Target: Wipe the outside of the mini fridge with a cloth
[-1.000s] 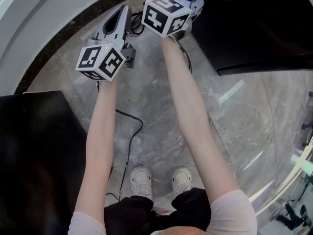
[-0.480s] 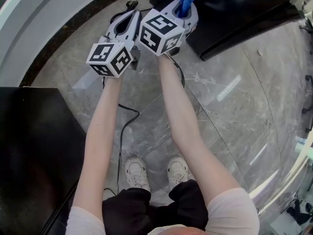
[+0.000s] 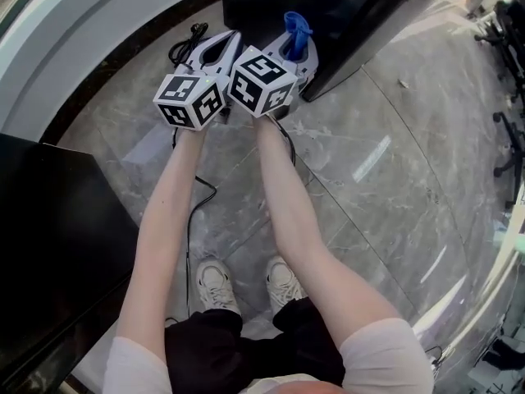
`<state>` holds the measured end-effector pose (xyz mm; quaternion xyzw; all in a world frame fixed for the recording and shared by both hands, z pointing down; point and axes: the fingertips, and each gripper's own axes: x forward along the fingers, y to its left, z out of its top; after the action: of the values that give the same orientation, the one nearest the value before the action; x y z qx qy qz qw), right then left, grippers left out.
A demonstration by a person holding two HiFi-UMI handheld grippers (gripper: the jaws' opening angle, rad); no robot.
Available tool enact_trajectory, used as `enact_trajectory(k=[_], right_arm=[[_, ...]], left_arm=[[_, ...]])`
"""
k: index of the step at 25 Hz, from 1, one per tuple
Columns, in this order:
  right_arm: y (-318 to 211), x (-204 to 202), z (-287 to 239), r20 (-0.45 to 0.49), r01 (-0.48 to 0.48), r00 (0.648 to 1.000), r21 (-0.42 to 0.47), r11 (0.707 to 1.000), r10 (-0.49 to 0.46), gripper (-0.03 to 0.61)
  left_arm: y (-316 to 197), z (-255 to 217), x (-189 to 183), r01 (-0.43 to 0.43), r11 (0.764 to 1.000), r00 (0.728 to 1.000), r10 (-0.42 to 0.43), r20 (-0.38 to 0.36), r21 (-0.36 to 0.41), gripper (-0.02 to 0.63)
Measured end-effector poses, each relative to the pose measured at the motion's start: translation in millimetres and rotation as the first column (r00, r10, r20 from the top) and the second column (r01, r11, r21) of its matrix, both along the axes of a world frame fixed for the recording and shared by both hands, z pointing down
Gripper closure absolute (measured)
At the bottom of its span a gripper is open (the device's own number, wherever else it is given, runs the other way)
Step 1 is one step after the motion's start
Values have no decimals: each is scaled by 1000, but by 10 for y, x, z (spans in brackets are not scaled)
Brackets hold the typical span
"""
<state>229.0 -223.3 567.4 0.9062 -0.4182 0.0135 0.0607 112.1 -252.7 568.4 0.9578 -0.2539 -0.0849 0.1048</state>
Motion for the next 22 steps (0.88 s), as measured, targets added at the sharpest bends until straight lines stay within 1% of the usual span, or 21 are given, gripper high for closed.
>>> enact_trajectory(k=[3, 5, 7, 9, 11, 14, 16, 19, 22], right_arm=[[182, 46, -9, -12, -18, 1000, -11, 1000, 18, 517], [304, 84, -19, 0, -32, 999, -10, 999, 32, 517], [408, 142, -58, 11, -42, 999, -3, 999, 42, 517], [464, 172, -94, 15, -35, 999, 1, 999, 35, 517], [504, 175, -112, 9, -31, 999, -3, 1000, 31, 517], [598, 214, -152, -7, -42, 999, -9, 999, 42, 517], [660, 236, -171, -35, -38, 999, -21, 999, 38, 517], [757, 285, -169, -86, -30, 996, -46, 998, 26, 517], [856, 327, -160, -105, -27, 994, -55, 998, 22, 517]], left_arm=[[104, -28, 71, -24, 1000, 1000, 24, 4, -1, 609], [163, -77, 131, -37, 999, 999, 37, -8, -5, 609], [236, -139, 233, -58, 998, 998, 58, -1, 8, 609], [305, -180, 301, -76, 997, 997, 76, 7, 15, 609], [344, -198, 305, -82, 997, 997, 82, 2, 6, 609], [398, -244, 320, -88, 996, 996, 88, 5, 11, 609], [447, -283, 342, -91, 996, 996, 91, 12, 19, 609], [511, -344, 378, -90, 996, 996, 90, -4, 11, 609], [589, -369, 430, -102, 995, 995, 102, 3, 18, 609]])
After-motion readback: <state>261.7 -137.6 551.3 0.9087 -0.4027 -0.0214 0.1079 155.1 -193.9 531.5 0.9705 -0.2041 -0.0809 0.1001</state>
